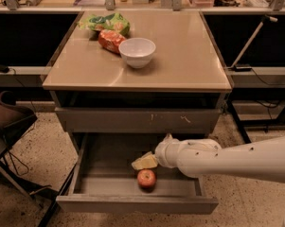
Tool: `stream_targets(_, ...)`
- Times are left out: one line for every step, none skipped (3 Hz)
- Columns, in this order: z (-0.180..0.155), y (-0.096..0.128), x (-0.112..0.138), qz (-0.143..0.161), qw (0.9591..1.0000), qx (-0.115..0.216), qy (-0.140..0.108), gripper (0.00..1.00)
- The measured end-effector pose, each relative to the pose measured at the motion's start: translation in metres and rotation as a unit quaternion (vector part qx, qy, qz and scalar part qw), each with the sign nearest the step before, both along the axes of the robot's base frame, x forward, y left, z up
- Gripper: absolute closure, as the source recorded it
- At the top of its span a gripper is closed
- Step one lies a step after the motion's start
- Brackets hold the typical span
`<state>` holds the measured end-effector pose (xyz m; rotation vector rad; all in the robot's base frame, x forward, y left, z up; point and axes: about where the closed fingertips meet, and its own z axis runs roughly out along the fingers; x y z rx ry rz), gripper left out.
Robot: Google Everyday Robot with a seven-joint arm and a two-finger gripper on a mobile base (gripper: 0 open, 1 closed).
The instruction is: Pick apple from middle drawer and place on counter
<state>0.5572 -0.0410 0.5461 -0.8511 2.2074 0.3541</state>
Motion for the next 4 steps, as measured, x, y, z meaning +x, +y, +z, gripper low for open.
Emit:
stream_targets(0.0,0.0,0.0,0.0,1.0,0.0,0.0,0.0)
stream_targets(-0.045,0.011,-0.001,-0.007,0.9993,0.012,0.035,0.0)
stream_targets(-0.111,0.03,-0.003,-0.027,0.9958,0.031,0.082,0.0)
stream_targets(-0.128,0.032,-0.012,-0.027,0.9945,0.031,0.097,0.0)
